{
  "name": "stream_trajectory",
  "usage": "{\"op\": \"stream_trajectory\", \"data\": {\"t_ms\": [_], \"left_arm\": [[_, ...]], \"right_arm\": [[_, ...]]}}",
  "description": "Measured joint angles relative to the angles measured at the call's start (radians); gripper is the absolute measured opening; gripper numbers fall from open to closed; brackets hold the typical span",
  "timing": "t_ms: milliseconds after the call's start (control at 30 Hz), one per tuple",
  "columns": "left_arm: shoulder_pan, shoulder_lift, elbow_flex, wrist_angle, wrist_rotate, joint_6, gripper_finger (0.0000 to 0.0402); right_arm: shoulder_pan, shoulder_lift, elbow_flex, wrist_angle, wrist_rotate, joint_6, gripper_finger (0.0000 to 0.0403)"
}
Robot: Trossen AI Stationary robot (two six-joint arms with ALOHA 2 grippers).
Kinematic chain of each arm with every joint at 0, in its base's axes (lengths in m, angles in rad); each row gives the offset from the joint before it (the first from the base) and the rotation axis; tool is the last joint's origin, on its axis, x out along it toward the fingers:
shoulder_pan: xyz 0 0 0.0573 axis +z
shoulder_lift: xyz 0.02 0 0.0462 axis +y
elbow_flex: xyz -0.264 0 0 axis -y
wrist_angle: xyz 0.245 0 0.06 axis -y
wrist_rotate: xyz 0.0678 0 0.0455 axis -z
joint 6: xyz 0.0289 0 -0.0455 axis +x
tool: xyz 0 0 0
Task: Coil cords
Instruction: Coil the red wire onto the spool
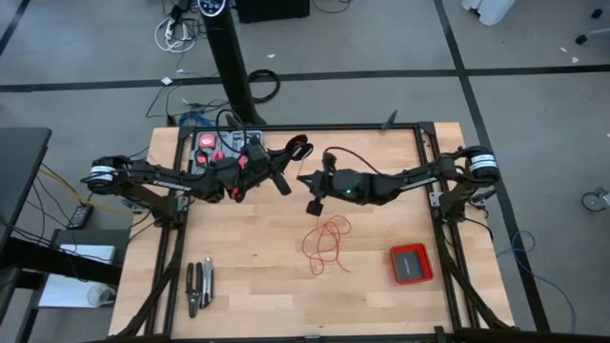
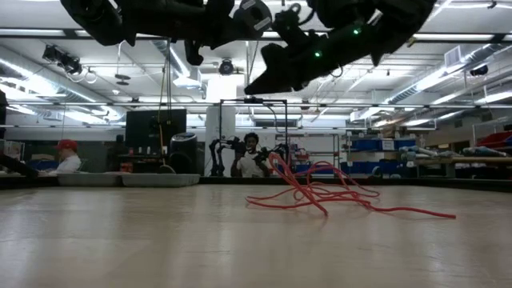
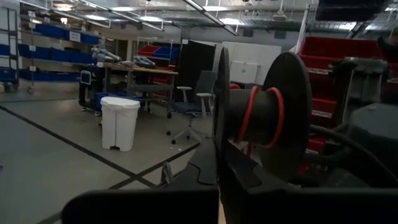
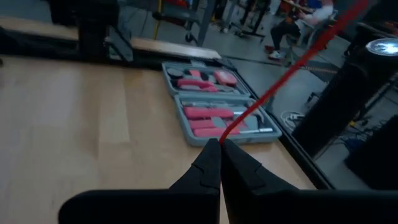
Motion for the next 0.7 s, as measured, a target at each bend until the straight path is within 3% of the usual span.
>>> {"op": "stream_trajectory", "data": {"t_ms": [267,433,700], "left_arm": [[0.002,-0.001,0.002,-0.073,-0.009,0.044,0.0],[0.002,-0.001,0.002,-0.089,-0.033,0.049,0.0],[0.002,-0.001,0.002,-0.072,-0.033,0.013,0.0]], "right_arm": [[0.054,-0.003,0.137,-0.137,0.048,-0.064,0.0],[0.063,-0.017,0.144,-0.179,0.096,-0.076,0.0],[0.053,-0.021,0.112,-0.215,0.039,0.01,0.0004]]}}
